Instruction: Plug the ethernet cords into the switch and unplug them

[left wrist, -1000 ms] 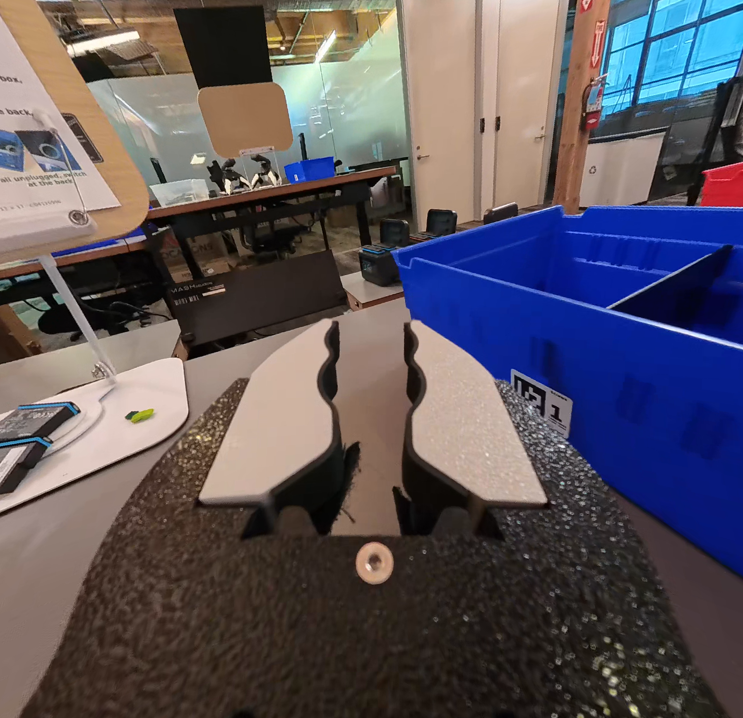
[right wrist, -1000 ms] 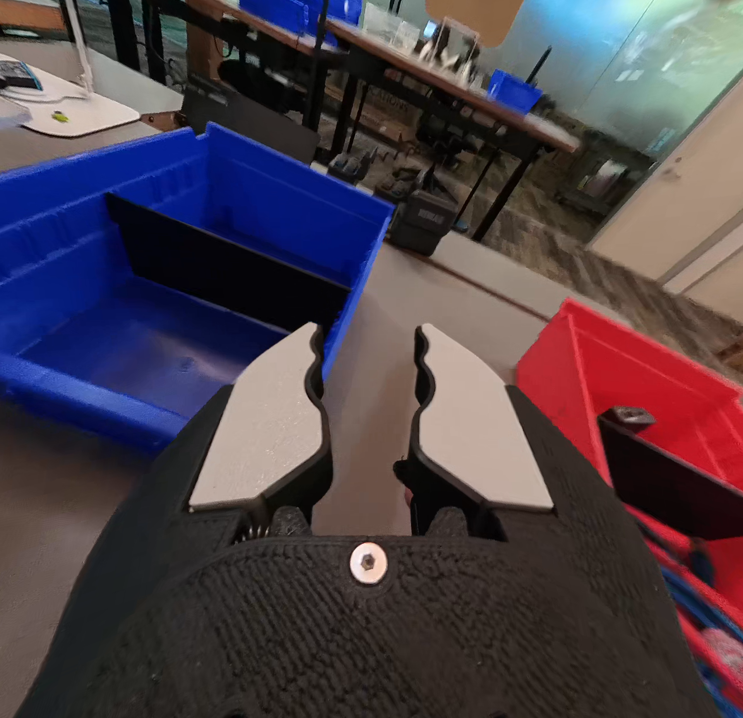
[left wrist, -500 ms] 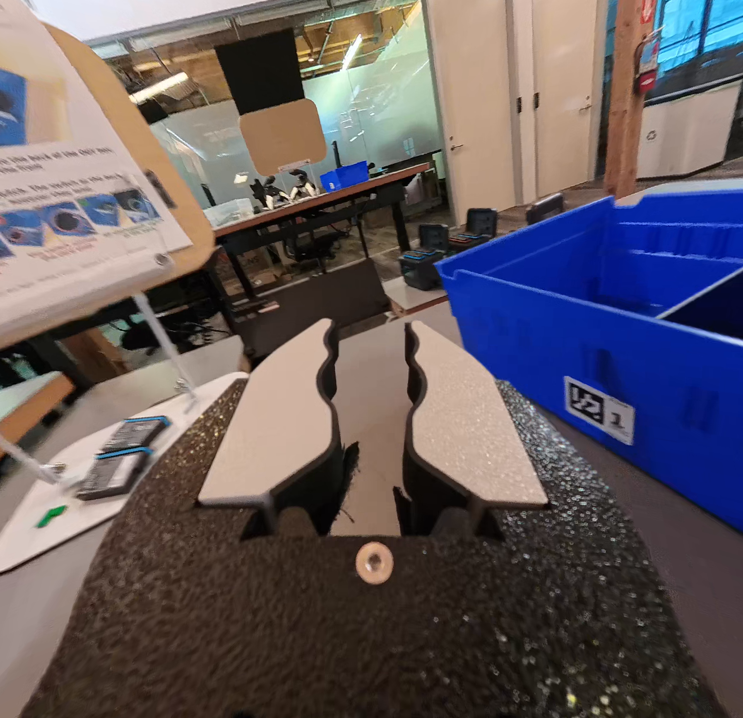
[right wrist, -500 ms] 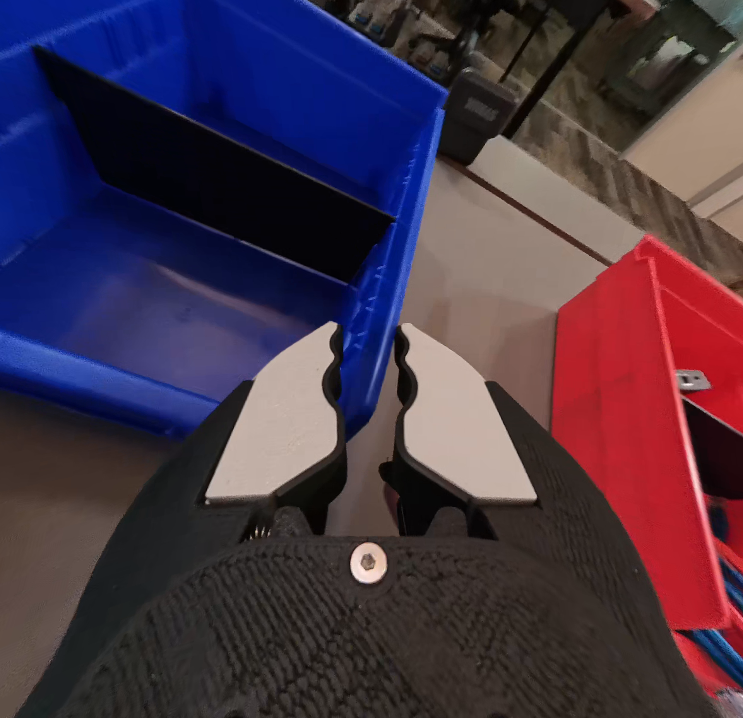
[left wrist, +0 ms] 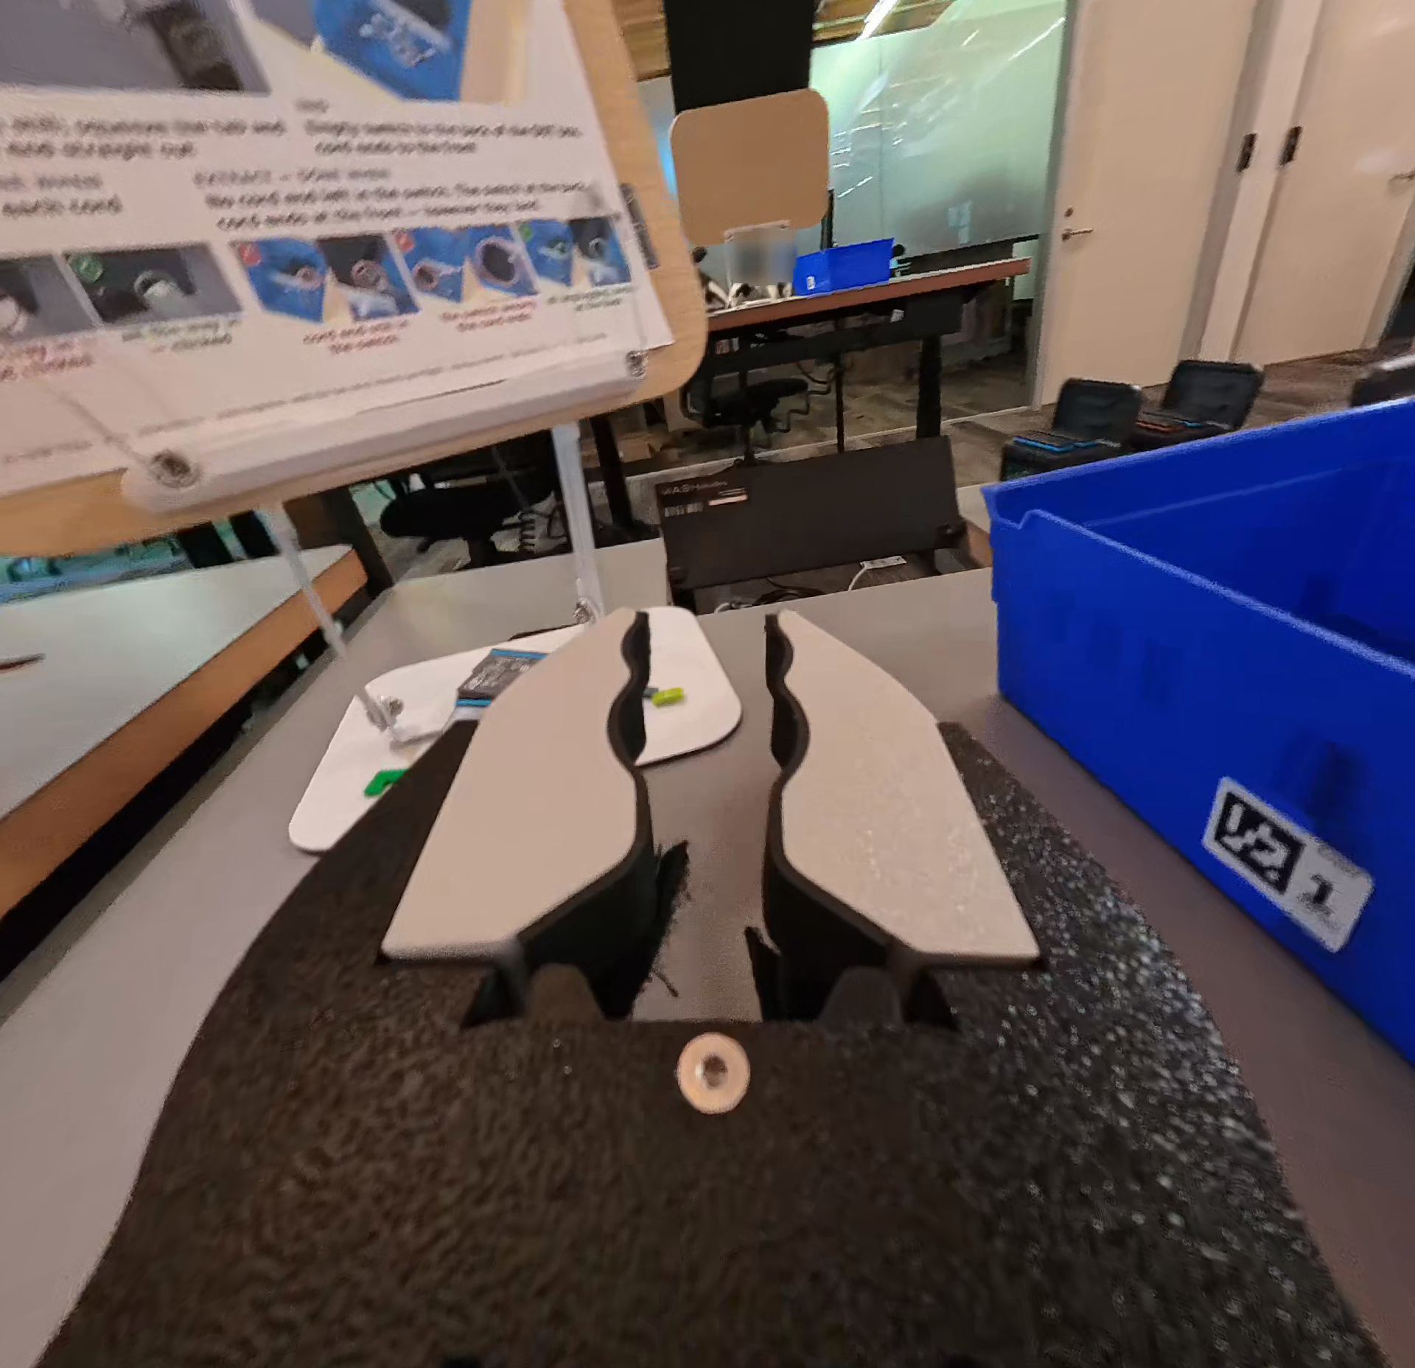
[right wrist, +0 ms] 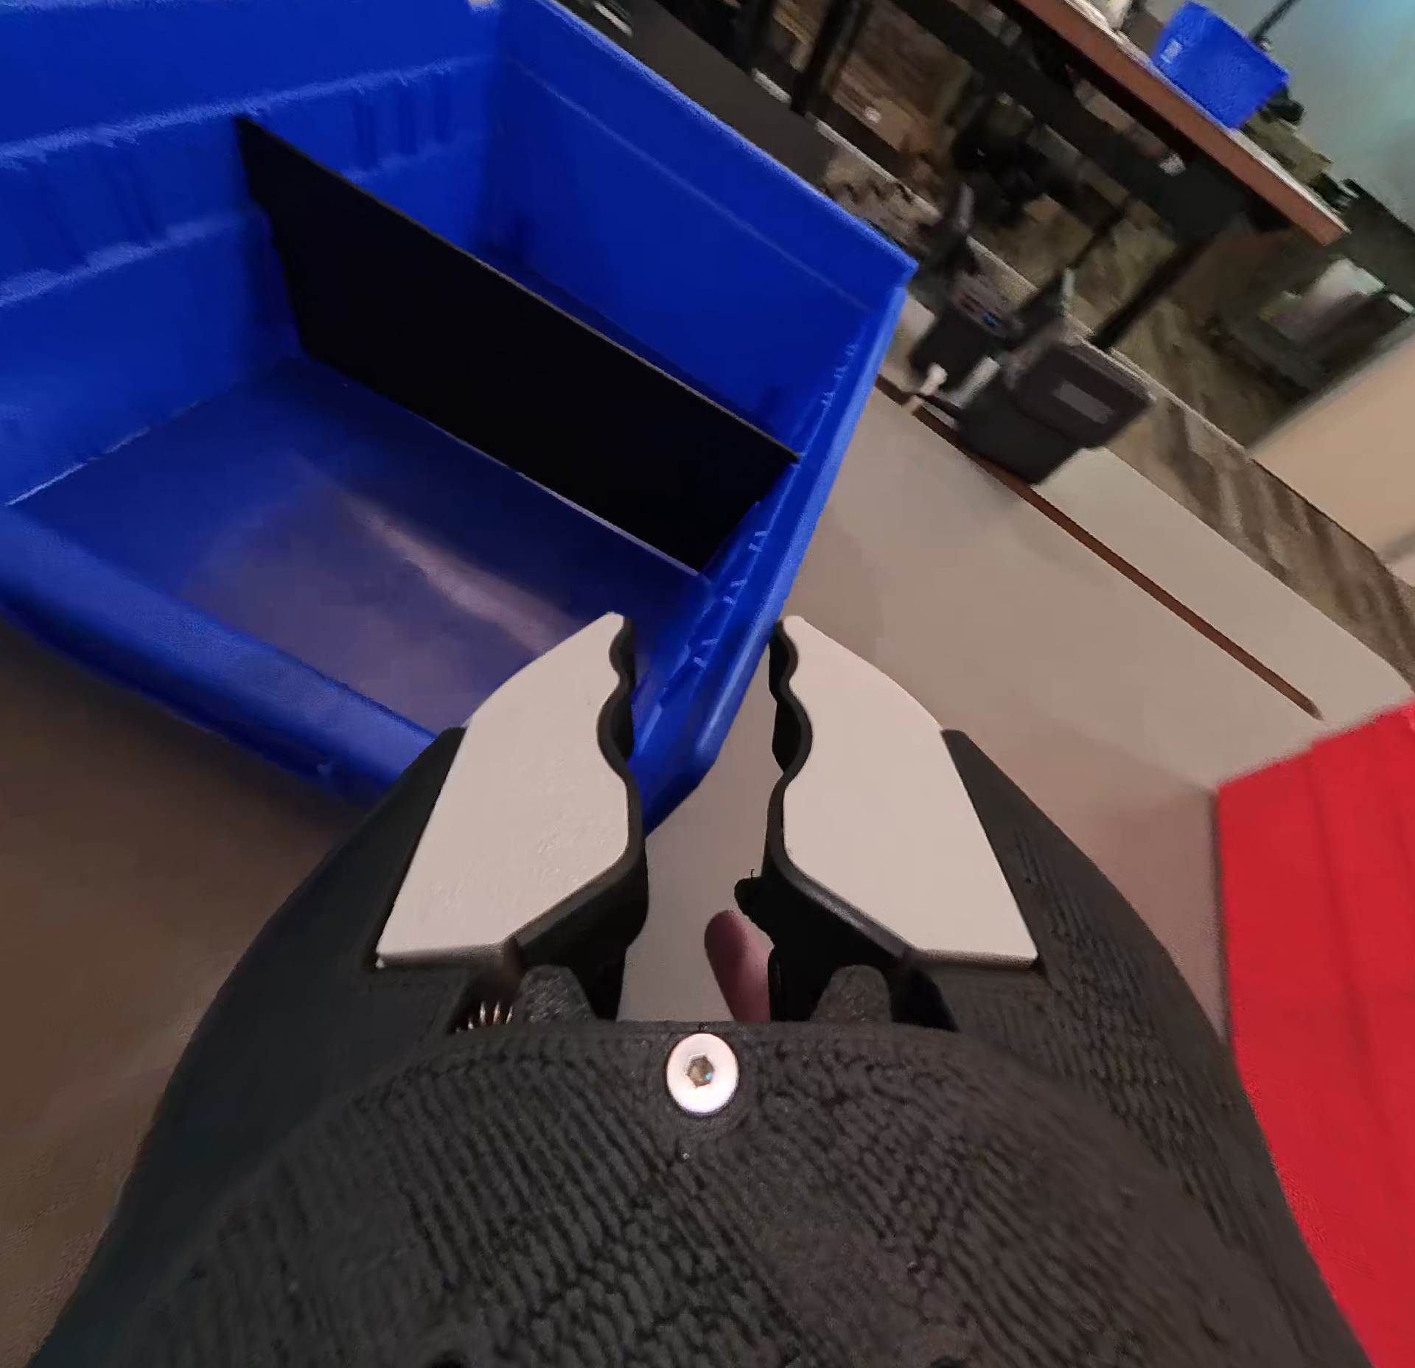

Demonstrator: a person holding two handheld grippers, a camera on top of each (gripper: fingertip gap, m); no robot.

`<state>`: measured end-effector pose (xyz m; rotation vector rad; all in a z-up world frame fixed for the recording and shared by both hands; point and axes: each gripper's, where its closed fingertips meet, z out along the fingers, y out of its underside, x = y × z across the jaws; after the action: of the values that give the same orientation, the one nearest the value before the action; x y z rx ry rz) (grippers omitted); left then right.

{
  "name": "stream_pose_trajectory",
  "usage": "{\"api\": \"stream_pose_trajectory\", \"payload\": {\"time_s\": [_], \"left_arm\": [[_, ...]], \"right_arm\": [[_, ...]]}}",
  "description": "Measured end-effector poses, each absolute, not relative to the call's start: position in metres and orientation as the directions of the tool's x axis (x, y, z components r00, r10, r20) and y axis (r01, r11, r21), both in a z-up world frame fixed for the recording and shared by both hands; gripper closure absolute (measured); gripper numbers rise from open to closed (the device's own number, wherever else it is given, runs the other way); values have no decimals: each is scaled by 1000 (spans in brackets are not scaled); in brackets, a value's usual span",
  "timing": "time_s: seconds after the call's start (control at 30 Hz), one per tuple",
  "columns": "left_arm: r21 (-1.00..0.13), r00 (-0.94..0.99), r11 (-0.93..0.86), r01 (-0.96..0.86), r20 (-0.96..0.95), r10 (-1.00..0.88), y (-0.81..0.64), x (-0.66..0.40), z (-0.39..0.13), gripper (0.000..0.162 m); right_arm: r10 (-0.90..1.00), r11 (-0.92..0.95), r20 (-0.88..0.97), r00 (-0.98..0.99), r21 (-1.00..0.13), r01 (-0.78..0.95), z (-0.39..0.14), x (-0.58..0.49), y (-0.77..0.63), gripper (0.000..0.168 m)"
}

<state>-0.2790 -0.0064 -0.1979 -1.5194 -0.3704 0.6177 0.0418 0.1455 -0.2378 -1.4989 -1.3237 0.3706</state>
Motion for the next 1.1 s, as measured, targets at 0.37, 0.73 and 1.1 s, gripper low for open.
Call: {"api": "stream_pose_trajectory", "payload": {"time_s": [0.37, 0.73, 1.1], "left_arm": [[-996, 778, -28, -83, -82, 623, -21, -297, -200, 133], [-973, 695, -66, -219, -203, 690, -32, -299, -184, 107], [-990, 720, 2, -142, -102, 686, -31, -296, -184, 59]], "right_arm": [[882, 264, 388, 267, -877, 401, -219, 1, 118, 126], [505, 159, 507, 699, -850, 501, -147, 240, 296, 124], [409, -404, 385, 827, -737, 543, -219, 426, 431, 131]]}}
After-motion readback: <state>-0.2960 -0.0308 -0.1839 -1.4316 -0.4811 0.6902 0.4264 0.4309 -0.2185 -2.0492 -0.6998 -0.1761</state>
